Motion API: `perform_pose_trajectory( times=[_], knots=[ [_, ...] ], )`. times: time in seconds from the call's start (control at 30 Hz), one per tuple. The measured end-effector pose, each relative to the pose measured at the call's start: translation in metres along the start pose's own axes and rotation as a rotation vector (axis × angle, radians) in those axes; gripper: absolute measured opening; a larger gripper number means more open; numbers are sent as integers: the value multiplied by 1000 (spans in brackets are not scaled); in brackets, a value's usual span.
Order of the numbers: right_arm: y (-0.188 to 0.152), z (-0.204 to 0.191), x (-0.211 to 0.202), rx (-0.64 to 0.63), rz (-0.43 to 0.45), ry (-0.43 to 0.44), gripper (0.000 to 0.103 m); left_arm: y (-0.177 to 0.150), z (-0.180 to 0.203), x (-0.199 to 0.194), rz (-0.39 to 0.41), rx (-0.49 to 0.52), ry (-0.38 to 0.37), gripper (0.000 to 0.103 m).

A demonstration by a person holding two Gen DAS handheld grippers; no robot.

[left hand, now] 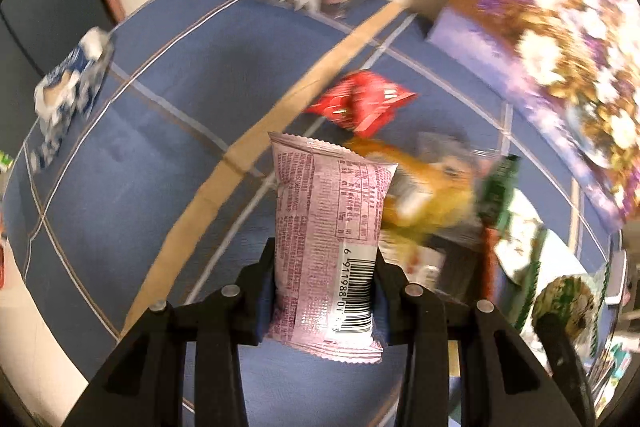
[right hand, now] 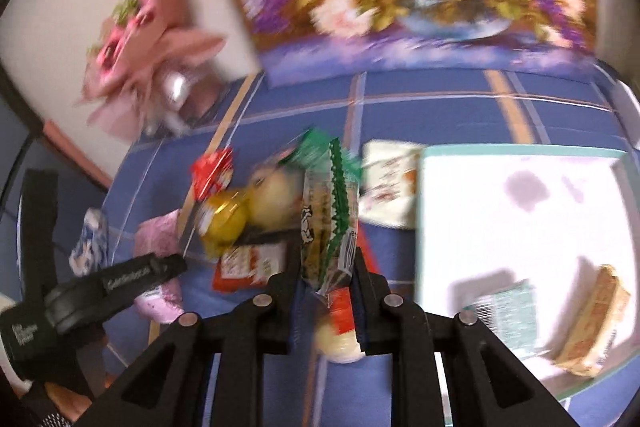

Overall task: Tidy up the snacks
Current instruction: 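Carry the pink packet into the tray with the left gripper while the right places the cookie packet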

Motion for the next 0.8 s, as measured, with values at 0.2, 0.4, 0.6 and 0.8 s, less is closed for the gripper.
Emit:
perform_pose_trajectory(
  times=[0.2,0.4,0.6,0.8],
  knots=[
    [10,93,-10,168,14,-157,21,-30,73,-13,19,177,-71,42],
    [1,164,-18,274,15,-268,21,-75,155,-10,10,400,-151,42],
    [-6,208,-19,358,5,-288,22,-107,208,12,-11,556,-156,42],
    [-7,219,-10,382,-12,-279,22,-112,230,23,16,626,-148,42]
  ],
)
Point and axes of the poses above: each gripper's, at about its wrist camera, not at the fingertips, and x roughly the way its jaws point, z to its right, y to its top, the point moved 2 cm from there along x, roughly the way its jaws point, and after that the axes turned 8 degrees about -y, right-handed, at the moved point
